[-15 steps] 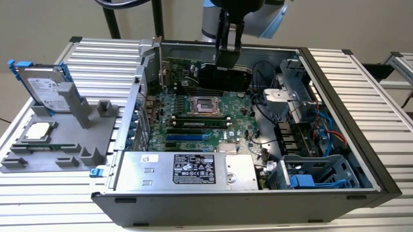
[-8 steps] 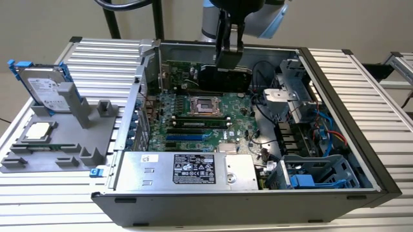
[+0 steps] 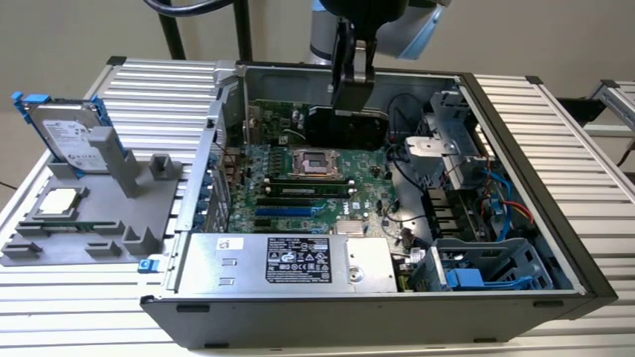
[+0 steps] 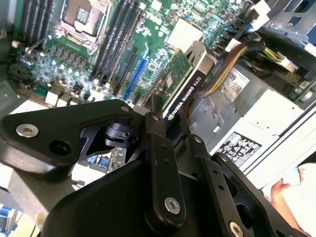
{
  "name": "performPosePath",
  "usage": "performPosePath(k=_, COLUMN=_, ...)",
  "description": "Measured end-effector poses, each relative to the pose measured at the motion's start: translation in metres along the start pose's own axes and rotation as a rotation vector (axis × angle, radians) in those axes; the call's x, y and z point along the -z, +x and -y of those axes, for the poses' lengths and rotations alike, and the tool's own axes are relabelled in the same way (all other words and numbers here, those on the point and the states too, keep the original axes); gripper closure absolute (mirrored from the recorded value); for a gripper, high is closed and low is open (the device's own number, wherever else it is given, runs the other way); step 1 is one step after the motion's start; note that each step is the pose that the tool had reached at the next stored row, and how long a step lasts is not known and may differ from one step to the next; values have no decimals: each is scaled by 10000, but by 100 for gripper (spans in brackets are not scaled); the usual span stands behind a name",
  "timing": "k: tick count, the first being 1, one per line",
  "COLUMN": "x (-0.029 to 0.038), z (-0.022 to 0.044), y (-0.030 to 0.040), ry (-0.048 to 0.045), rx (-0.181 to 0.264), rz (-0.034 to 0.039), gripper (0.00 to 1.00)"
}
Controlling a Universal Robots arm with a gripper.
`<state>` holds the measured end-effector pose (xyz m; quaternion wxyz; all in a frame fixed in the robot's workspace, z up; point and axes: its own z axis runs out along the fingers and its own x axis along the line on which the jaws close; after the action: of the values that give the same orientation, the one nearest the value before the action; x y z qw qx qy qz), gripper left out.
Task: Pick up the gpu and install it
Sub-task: 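Insert the gpu into the slot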
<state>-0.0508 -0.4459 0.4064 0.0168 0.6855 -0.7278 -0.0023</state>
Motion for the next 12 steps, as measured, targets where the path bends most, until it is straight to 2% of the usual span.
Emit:
performPosePath(k=2, x=-18, z=1, y=-1, ry=4, rx=0, rz=-59, gripper=100)
performPosePath(k=6, x=-38, z=1, y=-5, ry=9, rx=-3, rz=-99, gripper=100)
performPosePath(k=12, x=-72, z=2, y=-7, ry=9, rx=-3, rz=-103, gripper=100)
